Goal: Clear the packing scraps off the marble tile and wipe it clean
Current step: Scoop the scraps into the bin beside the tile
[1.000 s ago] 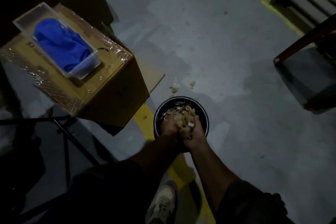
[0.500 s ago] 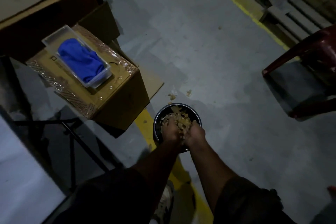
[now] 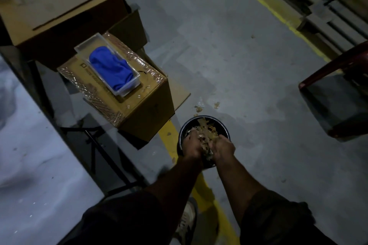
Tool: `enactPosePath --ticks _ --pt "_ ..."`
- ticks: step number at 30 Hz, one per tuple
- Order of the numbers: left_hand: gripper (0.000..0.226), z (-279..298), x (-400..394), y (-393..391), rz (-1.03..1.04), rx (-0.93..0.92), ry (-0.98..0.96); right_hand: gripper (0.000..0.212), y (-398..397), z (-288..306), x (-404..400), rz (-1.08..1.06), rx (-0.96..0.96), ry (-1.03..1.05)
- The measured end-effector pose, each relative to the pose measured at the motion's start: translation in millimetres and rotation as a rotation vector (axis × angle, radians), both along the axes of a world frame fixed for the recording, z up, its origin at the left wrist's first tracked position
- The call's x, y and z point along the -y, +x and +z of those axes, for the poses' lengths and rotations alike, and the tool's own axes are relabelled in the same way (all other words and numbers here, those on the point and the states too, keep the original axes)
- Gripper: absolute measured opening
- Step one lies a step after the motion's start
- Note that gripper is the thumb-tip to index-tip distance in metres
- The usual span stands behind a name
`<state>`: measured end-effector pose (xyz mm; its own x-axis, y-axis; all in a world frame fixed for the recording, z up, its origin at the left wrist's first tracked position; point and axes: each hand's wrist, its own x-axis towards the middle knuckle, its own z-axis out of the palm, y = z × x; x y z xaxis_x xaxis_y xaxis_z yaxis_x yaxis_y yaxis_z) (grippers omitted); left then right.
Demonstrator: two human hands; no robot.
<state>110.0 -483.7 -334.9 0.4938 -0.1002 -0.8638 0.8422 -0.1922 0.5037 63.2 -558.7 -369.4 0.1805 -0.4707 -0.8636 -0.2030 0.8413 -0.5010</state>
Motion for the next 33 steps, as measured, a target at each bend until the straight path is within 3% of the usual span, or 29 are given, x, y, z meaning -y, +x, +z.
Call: enactPosePath --ticks 3,7,17,21,26,33 --pt "0.053 15.3 0.6 -4.2 -0.069 0.088 0.050 0.037 -1.6 11.3 -6.5 0.095 -0.076 -0.029" --pt "0.053 55.8 -2.5 -14.2 -0.166 0.175 -0.025 0.024 2.9 60.9 -25.3 0.081 -0.027 -0.041" --pt "0.032 209.0 -74.3 -13.7 -0.053 0.317 -0.143 0.015 -3.4 227.2 -97.1 0.296 0.111 -0.298" --pt "0.018 261.9 -145.3 -9.1 -0.032 0.435 -0.145 0.015 -2.3 285.3 -162.3 0.410 0.180 -0.370" --pt "0.025 308.6 -263.5 -1.9 0.078 0.498 -0.163 0.015 12.5 332.9 -271.1 0.585 0.262 -0.415" --pt "0.029 331.8 -442.6 -12.4 0.292 0.566 -0.130 0.017 15.5 374.6 -436.2 0.800 0.383 -0.350"
